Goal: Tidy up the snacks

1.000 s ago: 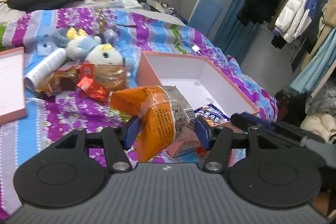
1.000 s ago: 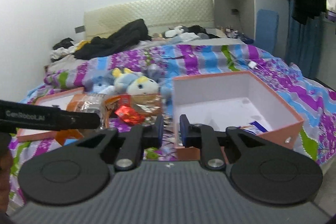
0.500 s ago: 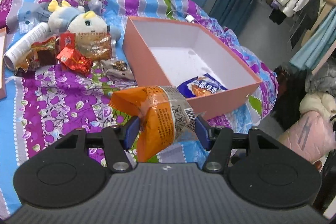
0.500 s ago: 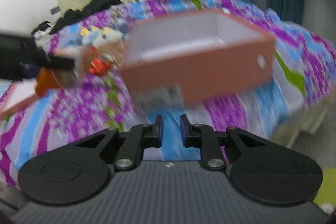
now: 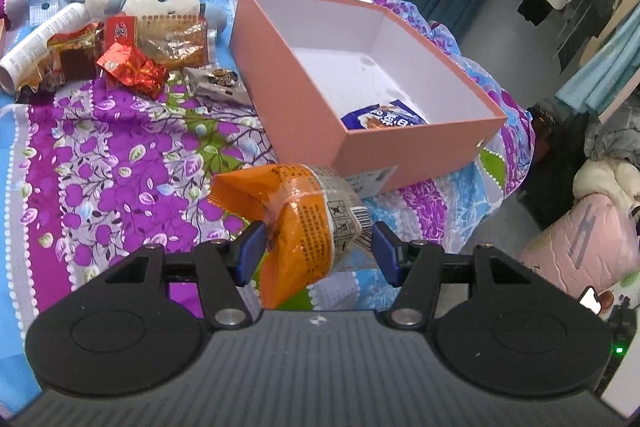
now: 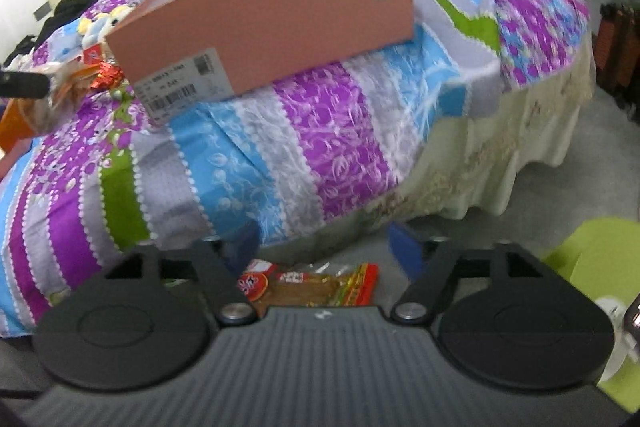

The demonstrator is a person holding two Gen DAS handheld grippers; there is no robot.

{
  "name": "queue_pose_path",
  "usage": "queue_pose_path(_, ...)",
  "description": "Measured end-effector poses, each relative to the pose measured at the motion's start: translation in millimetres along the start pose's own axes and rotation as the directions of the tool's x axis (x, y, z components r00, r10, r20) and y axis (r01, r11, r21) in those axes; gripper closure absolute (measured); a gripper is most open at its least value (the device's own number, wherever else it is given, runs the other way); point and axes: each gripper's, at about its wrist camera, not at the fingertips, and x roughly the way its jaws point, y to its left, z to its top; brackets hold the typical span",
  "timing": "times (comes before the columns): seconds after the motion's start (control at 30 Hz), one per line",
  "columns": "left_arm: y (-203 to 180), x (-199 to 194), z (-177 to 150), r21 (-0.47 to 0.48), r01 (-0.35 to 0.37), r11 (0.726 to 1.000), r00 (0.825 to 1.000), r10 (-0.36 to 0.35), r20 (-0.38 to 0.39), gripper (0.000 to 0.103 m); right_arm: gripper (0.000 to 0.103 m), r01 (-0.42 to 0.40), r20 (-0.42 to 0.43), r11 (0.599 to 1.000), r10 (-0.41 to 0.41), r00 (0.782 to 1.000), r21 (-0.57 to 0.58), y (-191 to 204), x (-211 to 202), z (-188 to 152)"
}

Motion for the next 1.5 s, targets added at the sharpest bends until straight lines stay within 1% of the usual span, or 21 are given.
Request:
queue_pose_path(0.1,0,1,-4,0.0,-0.002,1.0,1.0,0.002,-0.007,0.04,0.022,0.016,-0.06,0.999,-0.014,0.998,0.035,-7,14,-9)
queue_pose_path(0.23,2,-1,-8,-0.005,-0.007,1.0,1.0,0.007,-0.012,0.04,0.022,0.006,-0.126,0.996,0.005,0.992,0.089,-17,31,-19)
queue_pose_path(0.27,3,-1,-8,-0.007,-0.008,1.0,1.0,0.008,-0.012,0.04,0.022,0.009,-0.149,0.996,0.004,0.989,0.089,-18,35,-20)
queue_pose_path(0.33,3,-1,-8,-0.011,-0.011,1.0,1.0,0.011,-0.013,0.04,0.023,-0.013,-0.165,0.997,0.026,0.986,0.075,-16,40,-21)
queue_pose_path(0.37,3,-1,-8,-0.012,-0.013,1.0,1.0,0.012,-0.013,0.04,0.023,-0.016,-0.171,0.998,0.026,0.985,0.06,-15,42,-21)
queue_pose_path(0.43,3,-2,-9,-0.012,-0.016,1.0,1.0,0.016,-0.013,0.04,0.023,-0.026,-0.21,0.999,0.03,0.977,0.021,-9,48,-22)
queue_pose_path(0.47,3,-2,-9,-0.012,-0.017,1.0,1.0,0.017,-0.013,0.04,0.026,-0.045,-0.221,0.999,0.045,0.974,0.006,-6,50,-23)
queue_pose_path(0.57,2,-2,-9,-0.011,-0.019,1.0,1.0,0.018,-0.012,0.04,0.03,-0.062,-0.249,0.997,0.05,0.967,-0.039,1,54,-23)
queue_pose_path(0.6,3,-2,-9,-0.013,-0.018,1.0,1.0,0.018,-0.013,0.04,0.035,-0.074,-0.259,0.996,0.061,0.964,-0.044,2,55,-23)
queue_pose_path(0.67,1,-1,-10,-0.014,-0.018,1.0,1.0,0.018,-0.017,0.04,0.041,-0.093,-0.268,0.994,0.076,0.96,-0.054,3,57,-23)
queue_pose_path(0.73,1,-2,-10,-0.015,-0.018,1.0,1.0,0.018,-0.019,0.04,0.047,-0.099,-0.262,0.992,0.074,0.962,-0.084,8,55,-24)
queue_pose_path(0.77,0,-1,-10,-0.015,-0.018,1.0,1.0,0.017,-0.02,0.04,0.053,-0.098,-0.254,0.99,0.069,0.965,-0.104,12,55,-24)
queue_pose_path(0.8,0,-1,-11,-0.015,-0.018,1.0,1.0,0.018,-0.021,0.04,0.063,-0.095,-0.246,0.988,0.063,0.967,-0.121,14,53,-24)
queue_pose_path(0.83,0,-1,-12,-0.015,-0.018,1.0,1.0,0.018,-0.022,0.04,0.067,-0.085,-0.234,0.987,0.052,0.971,-0.136,16,52,-24)
queue_pose_path(0.9,-1,-1,-12,-0.016,-0.017,1.0,1.0,0.017,-0.022,0.04,0.087,-0.084,-0.225,0.985,0.049,0.973,-0.151,17,50,-22)
queue_pose_path(0.93,-1,-2,-12,-0.015,-0.016,1.0,1.0,0.015,-0.021,0.04,0.089,-0.077,-0.221,0.984,0.041,0.974,-0.159,18,49,-21)
queue_pose_path(1.0,-1,-4,-11,-0.01,-0.016,1.0,1.0,0.016,-0.015,0.04,0.092,-0.082,-0.214,0.983,0.046,0.976,-0.163,19,46,-19)
queue_pose_path(1.07,-1,-5,-10,-0.013,-0.014,1.0,1.0,0.014,-0.011,0.04,0.094,-0.093,-0.208,0.985,0.062,0.976,-0.144,19,44,-17)
queue_pose_path(1.27,1,-13,-7,-0.02,-0.009,1.0,1.0,0.009,0.007,0.04,0.096,-0.125,-0.152,0.988,0.111,0.982,-0.088,24,22,-4)
queue_pose_path(1.5,-2,-21,-4,-0.013,0.003,1.0,1.0,-0.003,0.013,0.04,0.097,-0.15,-0.084,0.983,0.142,0.986,-0.103,39,-11,17)
